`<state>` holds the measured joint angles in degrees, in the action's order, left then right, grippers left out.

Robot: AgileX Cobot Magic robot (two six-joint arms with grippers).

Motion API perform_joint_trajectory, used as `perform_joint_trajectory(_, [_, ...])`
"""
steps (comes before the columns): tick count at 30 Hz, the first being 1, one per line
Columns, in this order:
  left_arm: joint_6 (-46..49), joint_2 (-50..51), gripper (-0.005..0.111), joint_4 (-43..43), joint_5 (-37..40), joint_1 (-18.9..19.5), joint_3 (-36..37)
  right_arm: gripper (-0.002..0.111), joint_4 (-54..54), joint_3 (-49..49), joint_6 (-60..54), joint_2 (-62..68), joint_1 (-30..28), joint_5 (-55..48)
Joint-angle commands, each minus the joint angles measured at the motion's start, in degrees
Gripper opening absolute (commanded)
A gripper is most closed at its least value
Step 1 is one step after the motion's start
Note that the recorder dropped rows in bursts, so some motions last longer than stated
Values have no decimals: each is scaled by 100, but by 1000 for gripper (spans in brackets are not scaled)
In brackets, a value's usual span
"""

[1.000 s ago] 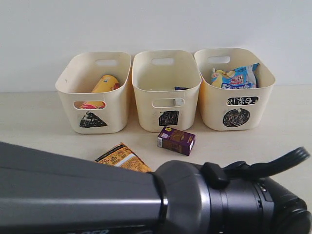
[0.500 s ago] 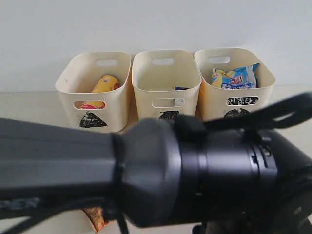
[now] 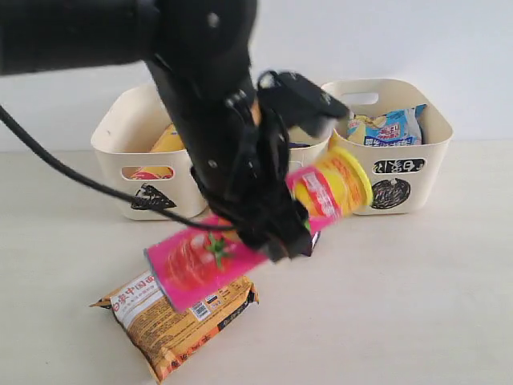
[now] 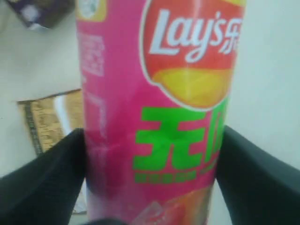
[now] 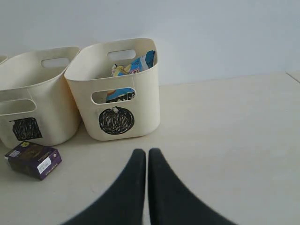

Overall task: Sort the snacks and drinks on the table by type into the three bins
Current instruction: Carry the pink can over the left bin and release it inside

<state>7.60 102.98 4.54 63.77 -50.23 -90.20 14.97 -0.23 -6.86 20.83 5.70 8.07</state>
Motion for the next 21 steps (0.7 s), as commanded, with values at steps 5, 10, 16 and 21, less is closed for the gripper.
perform_joint_trajectory(5, [-633,-606,4,2,-1886,1258,-29,0,-26,23,-31,-8,13,10])
perform_joint_trajectory(10, [-1136,-625,4,2,-3047,1967,-29,0,-26,23,-31,-8,13,10])
perform_joint_trajectory(16, [-1582,-556,4,2,-4540,2649,-29,0,-26,23,-31,-8,13,10])
perform_joint_trajectory(21, [-1582,-315,4,-20,-5486,2969,-29,0,-26,23,-31,-8,13,10])
